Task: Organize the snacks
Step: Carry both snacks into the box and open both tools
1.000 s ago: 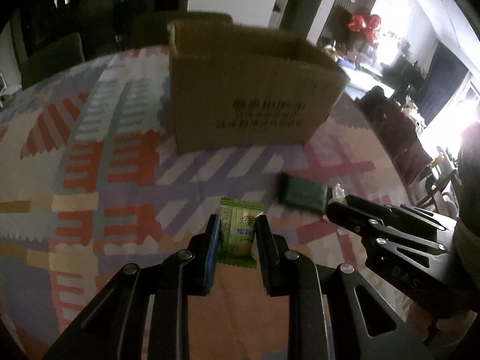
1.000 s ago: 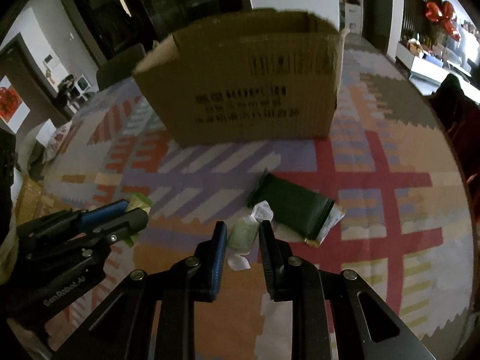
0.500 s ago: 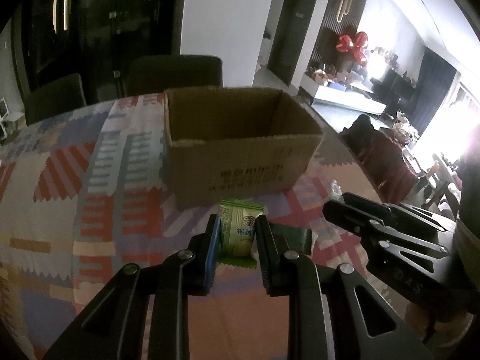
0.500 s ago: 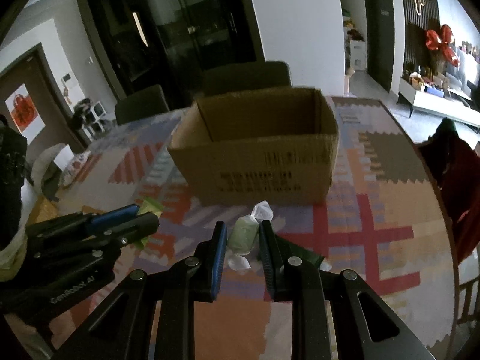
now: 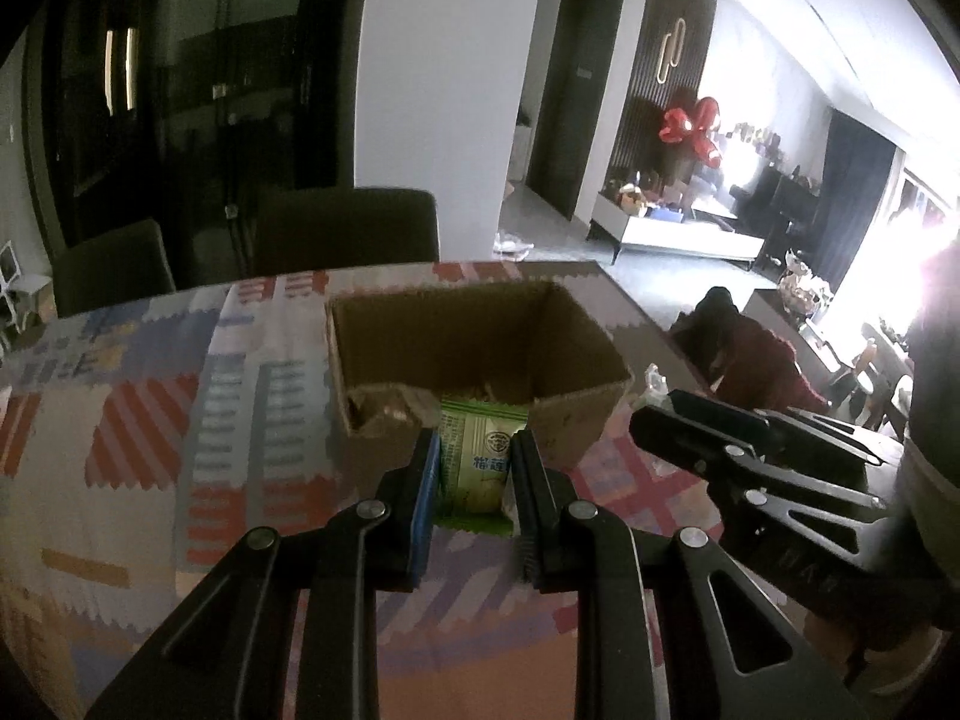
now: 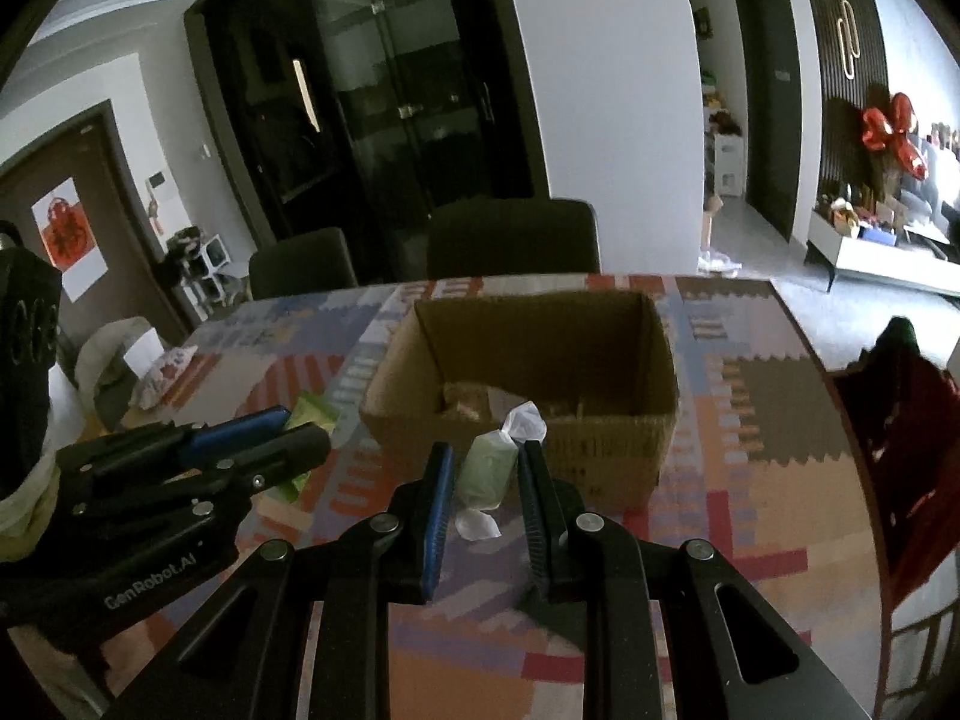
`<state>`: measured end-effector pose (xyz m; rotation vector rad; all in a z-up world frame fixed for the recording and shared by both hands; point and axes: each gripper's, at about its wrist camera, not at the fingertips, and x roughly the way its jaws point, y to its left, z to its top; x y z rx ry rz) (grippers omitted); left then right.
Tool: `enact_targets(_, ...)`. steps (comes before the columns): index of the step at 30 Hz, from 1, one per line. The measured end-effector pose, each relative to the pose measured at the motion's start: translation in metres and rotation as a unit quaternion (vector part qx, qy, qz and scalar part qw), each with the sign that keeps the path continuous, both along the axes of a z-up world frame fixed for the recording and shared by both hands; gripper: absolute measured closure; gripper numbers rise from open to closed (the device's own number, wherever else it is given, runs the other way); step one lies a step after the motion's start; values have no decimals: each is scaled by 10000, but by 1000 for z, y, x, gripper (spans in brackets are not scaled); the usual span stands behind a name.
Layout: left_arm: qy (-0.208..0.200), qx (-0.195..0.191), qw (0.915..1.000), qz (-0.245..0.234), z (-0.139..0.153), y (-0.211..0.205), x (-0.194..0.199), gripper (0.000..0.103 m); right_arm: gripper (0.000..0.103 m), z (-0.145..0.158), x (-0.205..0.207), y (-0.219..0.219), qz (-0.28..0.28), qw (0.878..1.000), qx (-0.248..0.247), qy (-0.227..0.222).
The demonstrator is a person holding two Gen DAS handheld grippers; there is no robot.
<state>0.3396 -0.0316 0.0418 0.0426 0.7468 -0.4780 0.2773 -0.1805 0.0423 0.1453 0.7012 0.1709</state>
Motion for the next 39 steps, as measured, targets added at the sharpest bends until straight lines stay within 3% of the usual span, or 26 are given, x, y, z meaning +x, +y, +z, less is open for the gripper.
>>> enact_targets(10, -214, 81, 9997, -3, 20, -9, 24, 79, 79, 21, 23, -4, 96, 9997, -75, -222)
enact_targets(16, -87, 60, 9999, 13, 19, -13, 46, 79, 79, 24, 45, -9, 157, 9996, -178, -139)
enact_targets(36, 584, 283, 9979, 64, -18, -32, 121, 78, 79, -23, 120, -25, 102, 9973, -57, 723)
enact_targets(37, 563, 320, 9978, 103, -19, -32, 122, 76, 79, -26, 123, -26, 66, 9971, -56, 755)
enact_targets(39, 546, 359, 9977, 198, -21, -30, 125, 56, 77, -29, 126, -28, -81, 9966, -117, 816)
